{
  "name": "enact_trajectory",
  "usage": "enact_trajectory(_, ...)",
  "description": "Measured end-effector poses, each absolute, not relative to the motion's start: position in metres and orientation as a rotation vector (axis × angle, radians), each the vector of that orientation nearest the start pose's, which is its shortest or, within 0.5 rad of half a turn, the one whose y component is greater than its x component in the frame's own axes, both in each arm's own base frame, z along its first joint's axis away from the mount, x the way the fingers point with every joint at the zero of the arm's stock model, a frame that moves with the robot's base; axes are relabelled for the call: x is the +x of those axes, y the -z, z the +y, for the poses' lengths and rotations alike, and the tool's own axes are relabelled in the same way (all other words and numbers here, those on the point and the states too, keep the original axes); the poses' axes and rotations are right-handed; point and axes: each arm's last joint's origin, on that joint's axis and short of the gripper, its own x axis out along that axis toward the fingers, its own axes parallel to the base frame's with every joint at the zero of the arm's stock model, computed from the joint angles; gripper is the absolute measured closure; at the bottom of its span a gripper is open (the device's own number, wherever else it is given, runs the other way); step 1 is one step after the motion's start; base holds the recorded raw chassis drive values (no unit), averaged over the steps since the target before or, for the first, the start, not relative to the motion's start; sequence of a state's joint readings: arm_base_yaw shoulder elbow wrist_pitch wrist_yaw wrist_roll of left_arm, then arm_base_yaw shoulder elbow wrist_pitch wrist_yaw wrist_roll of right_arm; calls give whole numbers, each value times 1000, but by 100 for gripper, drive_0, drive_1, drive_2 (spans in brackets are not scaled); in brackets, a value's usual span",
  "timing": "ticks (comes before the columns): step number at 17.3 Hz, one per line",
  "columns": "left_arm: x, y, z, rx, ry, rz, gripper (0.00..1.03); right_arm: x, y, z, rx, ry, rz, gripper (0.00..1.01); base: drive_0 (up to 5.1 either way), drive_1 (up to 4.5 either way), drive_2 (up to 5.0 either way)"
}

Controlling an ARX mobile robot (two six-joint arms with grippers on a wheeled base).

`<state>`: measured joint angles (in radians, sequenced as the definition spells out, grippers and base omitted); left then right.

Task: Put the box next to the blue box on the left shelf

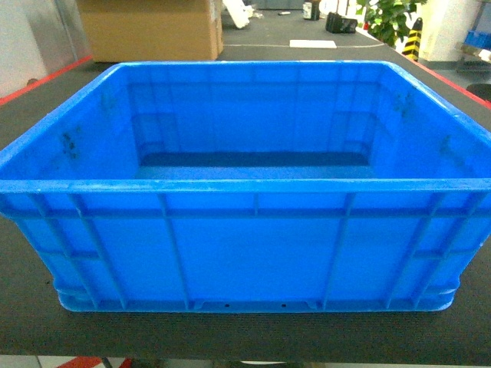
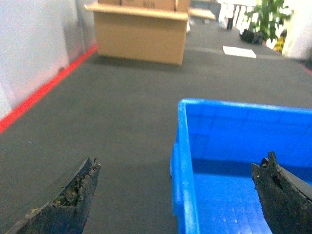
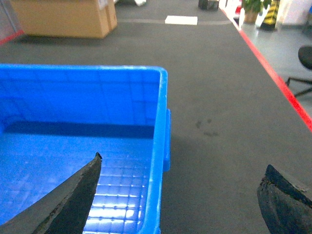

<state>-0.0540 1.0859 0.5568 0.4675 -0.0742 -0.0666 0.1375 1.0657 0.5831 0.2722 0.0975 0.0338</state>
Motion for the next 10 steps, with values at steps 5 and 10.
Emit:
enact_trajectory(5, 292, -239, -36, -36, 44, 263, 5, 300, -232, 42, 37, -60, 444, 3, 0, 0, 0)
enact_trajectory(10, 304, -230, -40, -28, 49, 311, 5, 317, -220, 45, 60, -62, 511, 3, 0, 0, 0)
